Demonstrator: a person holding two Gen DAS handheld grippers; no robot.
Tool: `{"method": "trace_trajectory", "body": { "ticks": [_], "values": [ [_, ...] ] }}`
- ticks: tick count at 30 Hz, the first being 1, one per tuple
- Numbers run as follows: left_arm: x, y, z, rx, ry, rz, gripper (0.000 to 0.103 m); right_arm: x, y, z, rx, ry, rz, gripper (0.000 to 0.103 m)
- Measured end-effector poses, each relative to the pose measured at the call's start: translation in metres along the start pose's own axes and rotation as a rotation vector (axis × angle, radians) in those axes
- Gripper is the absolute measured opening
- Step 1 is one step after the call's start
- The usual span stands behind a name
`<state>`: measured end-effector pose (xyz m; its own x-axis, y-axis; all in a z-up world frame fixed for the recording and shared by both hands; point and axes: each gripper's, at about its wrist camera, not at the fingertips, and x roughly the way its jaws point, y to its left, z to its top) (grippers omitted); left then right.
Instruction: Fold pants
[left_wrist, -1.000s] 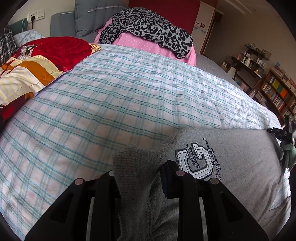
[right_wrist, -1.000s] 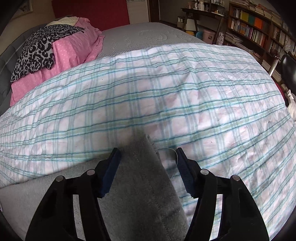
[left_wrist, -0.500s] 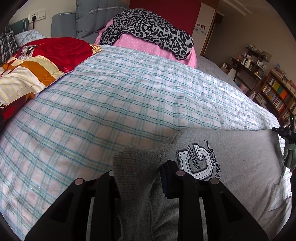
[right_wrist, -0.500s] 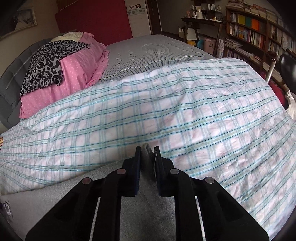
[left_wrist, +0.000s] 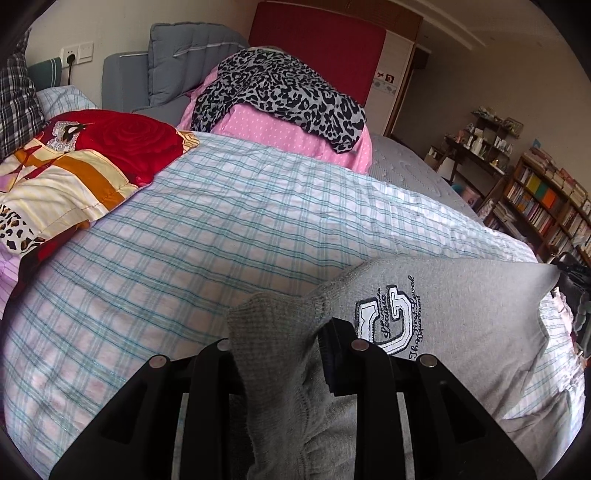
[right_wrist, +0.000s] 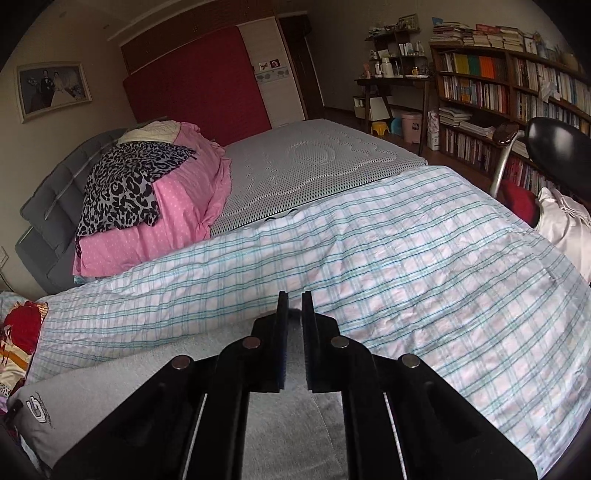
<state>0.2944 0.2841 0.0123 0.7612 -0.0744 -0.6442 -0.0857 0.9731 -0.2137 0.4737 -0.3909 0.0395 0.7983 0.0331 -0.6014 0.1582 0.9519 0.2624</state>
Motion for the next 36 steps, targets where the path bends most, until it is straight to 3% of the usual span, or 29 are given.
{"method": "trace_trajectory", "body": {
  "ticks": [3,5,8,11,12,13,25,32,36],
  "values": [
    [-0.022,-0.001,-0.007,0.007,-0.020,-0.039,0.025,-0.038,-0.019,-0.001,0.057,-0.036,0.040,0.000],
    [-0.037,-0.009,-0.014,0.034,-0.025,-0.049,0.024,-0.051,-0.031,-0.006,0.072,-0.007,0.083,0.000],
    [-0.059,-0.024,-0.024,0.078,-0.042,-0.057,0.023,-0.055,-0.046,-0.019,0.143,0.051,0.082,0.006],
    [-0.086,-0.037,-0.038,0.103,-0.064,-0.083,0.022,-0.045,-0.053,-0.035,0.214,0.115,0.093,0.035],
    [-0.094,-0.042,-0.044,0.119,-0.070,-0.083,0.022,-0.038,-0.052,-0.039,0.226,0.139,0.085,0.050],
    [-0.101,-0.046,-0.050,0.136,-0.073,-0.083,0.022,-0.032,-0.049,-0.042,0.230,0.158,0.083,0.052],
    [-0.147,-0.048,-0.124,0.170,-0.056,-0.133,0.018,0.066,0.024,-0.037,0.171,0.299,0.069,0.052],
    [-0.158,-0.042,-0.136,0.186,-0.052,-0.124,0.018,0.091,0.038,-0.032,0.199,0.314,0.055,0.052],
    [-0.159,-0.037,-0.138,0.181,-0.056,-0.125,0.018,0.095,0.035,-0.030,0.191,0.321,-0.015,0.052]
  ]
}}
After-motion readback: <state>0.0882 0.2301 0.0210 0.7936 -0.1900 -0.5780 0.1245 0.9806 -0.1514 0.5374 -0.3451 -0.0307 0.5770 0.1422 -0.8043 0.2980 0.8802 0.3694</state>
